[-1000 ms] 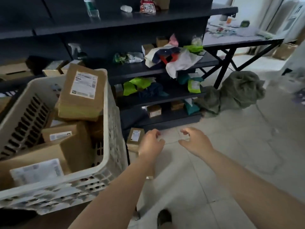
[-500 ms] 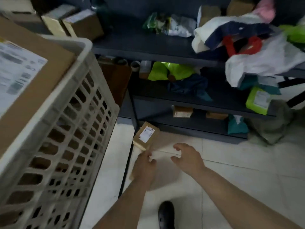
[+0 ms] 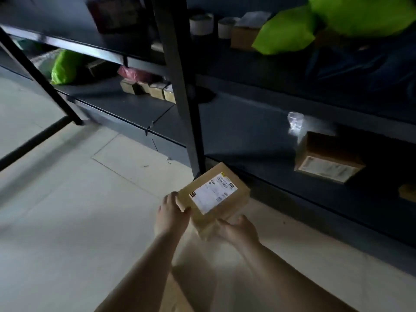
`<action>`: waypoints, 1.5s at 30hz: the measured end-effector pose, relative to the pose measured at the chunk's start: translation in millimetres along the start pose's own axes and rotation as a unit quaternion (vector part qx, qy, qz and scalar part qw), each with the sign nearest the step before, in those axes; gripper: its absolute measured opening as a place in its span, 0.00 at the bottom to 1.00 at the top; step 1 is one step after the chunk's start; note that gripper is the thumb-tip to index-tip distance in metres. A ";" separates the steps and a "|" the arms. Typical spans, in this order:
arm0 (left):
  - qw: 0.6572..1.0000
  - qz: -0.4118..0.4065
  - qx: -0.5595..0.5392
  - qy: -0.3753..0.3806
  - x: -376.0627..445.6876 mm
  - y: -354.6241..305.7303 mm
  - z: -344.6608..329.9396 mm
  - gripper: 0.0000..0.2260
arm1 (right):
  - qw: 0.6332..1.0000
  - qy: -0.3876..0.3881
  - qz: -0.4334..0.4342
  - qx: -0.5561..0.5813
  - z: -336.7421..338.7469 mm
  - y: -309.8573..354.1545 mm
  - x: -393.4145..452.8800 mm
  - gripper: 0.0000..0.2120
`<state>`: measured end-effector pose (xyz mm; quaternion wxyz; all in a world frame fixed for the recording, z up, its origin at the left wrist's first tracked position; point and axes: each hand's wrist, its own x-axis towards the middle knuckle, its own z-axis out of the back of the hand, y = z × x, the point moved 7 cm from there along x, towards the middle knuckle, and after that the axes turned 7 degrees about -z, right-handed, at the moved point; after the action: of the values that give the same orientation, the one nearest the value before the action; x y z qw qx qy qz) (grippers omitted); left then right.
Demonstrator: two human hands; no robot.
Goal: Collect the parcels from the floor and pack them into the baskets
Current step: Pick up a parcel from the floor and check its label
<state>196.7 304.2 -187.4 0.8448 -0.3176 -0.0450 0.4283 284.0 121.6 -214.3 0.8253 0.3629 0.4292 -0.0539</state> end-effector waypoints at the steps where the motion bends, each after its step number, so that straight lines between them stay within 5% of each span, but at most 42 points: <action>1: 1.000 -0.006 0.009 -0.007 16.4 9.6 -12.4 0.29 | 0.999 0.014 0.004 0.040 -13.0 -3.1 23.2 0.31; 5: 0.998 0.021 -0.061 0.000 45.2 37.6 -47.5 0.34 | 0.976 0.089 0.018 0.196 -49.7 -6.7 74.0 0.35; 9: 0.990 0.016 -0.140 -0.030 7.3 42.6 -56.2 0.25 | 0.982 0.076 0.044 0.170 -43.7 -22.9 70.6 0.36; 15: 0.979 -0.009 -0.197 0.052 -79.1 23.0 -90.7 0.16 | 0.980 -0.001 0.076 0.183 10.2 -74.4 46.3 0.34; 20: 0.964 -0.044 -0.232 0.120 -104.6 12.9 -120.4 0.09 | 0.978 0.022 0.095 0.185 53.4 -115.9 45.5 0.25; 26: 0.922 0.030 -0.367 0.123 -112.4 5.2 -133.1 0.22 | 0.978 0.033 0.140 0.150 56.0 -120.9 32.7 0.19; 32: 0.893 -0.036 -0.392 0.220 -132.1 -29.1 -150.4 0.20 | 0.969 -0.002 0.167 0.180 104.2 -134.1 27.6 0.10; 45: 0.887 -0.015 -0.418 0.197 -128.6 -39.2 -167.8 0.28 | 0.965 0.015 0.180 0.190 116.9 -138.8 33.7 0.18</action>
<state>201.5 107.0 -272.9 0.6313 -0.7186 -0.0575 0.2859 327.8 -47.8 -273.1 0.7304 0.5855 0.3511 0.0205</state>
